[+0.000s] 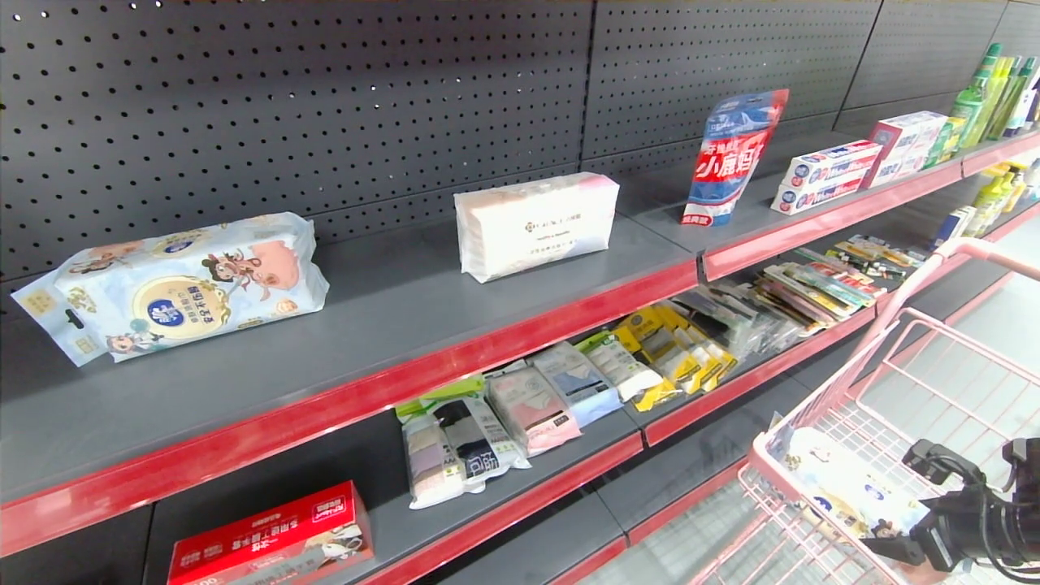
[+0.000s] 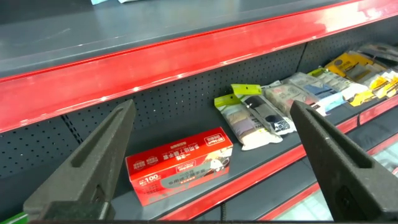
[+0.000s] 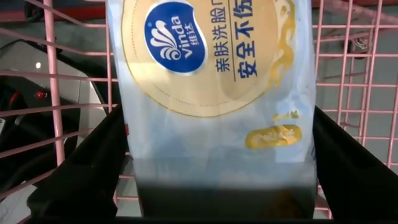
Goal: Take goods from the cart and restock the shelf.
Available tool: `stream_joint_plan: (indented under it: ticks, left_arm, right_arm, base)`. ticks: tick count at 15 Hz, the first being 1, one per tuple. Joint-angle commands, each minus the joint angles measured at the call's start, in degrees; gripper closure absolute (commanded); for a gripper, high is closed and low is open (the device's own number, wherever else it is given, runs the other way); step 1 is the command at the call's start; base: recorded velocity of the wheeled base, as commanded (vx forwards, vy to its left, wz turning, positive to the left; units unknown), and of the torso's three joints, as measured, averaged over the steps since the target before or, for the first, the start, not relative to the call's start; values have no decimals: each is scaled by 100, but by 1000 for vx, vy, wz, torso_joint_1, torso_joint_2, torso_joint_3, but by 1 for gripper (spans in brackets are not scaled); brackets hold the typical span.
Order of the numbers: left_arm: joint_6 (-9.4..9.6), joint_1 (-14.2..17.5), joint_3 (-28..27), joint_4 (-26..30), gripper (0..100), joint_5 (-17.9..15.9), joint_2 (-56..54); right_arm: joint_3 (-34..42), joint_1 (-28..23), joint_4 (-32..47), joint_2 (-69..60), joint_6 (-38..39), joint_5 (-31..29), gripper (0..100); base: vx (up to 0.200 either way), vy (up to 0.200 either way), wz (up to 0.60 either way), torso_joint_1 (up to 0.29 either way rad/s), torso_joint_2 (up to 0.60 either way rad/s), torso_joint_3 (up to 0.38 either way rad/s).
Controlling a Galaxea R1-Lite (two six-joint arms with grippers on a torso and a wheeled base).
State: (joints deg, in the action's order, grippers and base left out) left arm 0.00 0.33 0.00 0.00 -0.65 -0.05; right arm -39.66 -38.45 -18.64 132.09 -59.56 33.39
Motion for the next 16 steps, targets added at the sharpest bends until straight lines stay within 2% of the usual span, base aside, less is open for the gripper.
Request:
stream_joint_plan:
  ticks: [1, 5, 6, 12, 16]
  left_arm:
    - [0, 2, 0, 0, 0, 3, 5]
    - [0, 2, 0, 0, 0, -6, 5]
    - [0, 2, 0, 0, 0, -6, 5]
    - [0, -7, 0, 0, 0, -6, 5]
    - [0, 2, 0, 0, 0, 3, 5]
  right_arm:
    - [11, 22, -78, 89, -3, 1, 0]
    - [11, 39, -131, 133, 6, 10, 0]
    - [19, 30, -175, 133, 6, 10, 100]
    - [204, -365, -175, -429, 59, 1, 100]
    - [353, -435, -175, -1352, 885, -96, 100]
  base:
    - [0, 0, 0, 0, 0, 0]
    - [0, 0, 0, 0, 0, 0]
    - [0, 0, 0, 0, 0, 0]
    - [0, 0, 0, 0, 0, 0]
    - [0, 0, 0, 0, 0, 0]
